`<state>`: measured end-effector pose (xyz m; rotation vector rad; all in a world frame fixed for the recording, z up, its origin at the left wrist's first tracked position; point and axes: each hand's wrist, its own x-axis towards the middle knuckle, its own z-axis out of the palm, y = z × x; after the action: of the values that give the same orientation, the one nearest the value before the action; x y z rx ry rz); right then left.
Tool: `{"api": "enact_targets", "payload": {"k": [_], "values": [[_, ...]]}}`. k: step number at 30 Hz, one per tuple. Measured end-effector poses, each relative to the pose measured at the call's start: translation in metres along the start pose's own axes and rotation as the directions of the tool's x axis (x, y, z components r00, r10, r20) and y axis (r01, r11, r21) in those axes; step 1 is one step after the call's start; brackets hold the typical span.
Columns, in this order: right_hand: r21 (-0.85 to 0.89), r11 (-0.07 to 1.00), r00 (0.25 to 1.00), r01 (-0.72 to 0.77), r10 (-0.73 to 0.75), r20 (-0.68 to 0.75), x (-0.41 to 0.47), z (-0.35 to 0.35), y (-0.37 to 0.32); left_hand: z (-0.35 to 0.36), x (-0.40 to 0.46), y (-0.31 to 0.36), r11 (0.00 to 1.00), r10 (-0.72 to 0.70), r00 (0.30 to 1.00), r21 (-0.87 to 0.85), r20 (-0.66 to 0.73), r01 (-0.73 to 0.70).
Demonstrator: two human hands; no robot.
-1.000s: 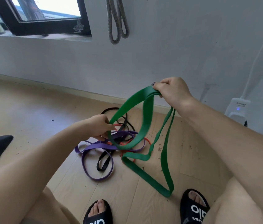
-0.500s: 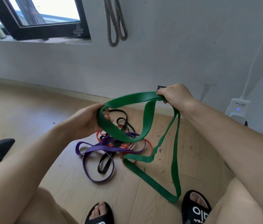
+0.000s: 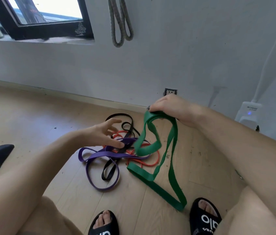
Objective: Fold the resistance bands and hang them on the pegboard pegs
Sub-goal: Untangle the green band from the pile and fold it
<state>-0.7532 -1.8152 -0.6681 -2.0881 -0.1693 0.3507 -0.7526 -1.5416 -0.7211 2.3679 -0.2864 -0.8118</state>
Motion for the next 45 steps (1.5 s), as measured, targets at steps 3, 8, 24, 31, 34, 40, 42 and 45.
{"api": "enact_targets", "payload": {"k": [3,8,24,31,34,40,42,45], "values": [[-0.082,0.997,0.999,-0.002,0.005,0.033,-0.001,0.008,-0.007,0.009,0.001,0.019,0.980,0.199,0.977,-0.008,-0.072,-0.200],[-0.094,0.994,0.995,0.049,-0.041,0.088,-0.004,0.009,-0.014,0.023,0.003,0.043,0.898,0.439,0.878,0.081,-0.192,-0.432],[-0.259,0.958,0.980,0.123,-0.076,0.183,-0.001,0.012,0.011,-0.001,-0.023,0.055,0.886,0.335,0.856,-0.177,-0.394,-0.428],[-0.317,0.946,0.987,0.067,-0.016,0.162,0.006,0.020,0.032,-0.008,-0.030,0.050,0.878,0.325,0.848,-0.200,-0.418,-0.435],[-0.340,0.937,0.993,0.075,-0.040,0.108,0.006,0.017,0.031,-0.017,-0.030,0.036,0.937,0.302,0.865,-0.044,-0.399,-0.347],[-0.218,0.964,0.987,0.154,-0.161,-0.013,-0.005,0.014,0.004,-0.018,-0.025,0.011,0.955,0.144,0.986,0.273,-0.080,-0.117],[-0.199,0.960,0.979,0.197,-0.204,-0.014,-0.008,0.023,-0.008,-0.014,-0.018,0.011,0.939,0.165,0.984,0.315,-0.061,-0.138],[-0.172,0.956,0.968,0.236,-0.246,-0.039,-0.007,0.033,-0.019,-0.008,-0.016,0.025,0.952,0.256,0.965,0.190,-0.056,-0.241]]}}
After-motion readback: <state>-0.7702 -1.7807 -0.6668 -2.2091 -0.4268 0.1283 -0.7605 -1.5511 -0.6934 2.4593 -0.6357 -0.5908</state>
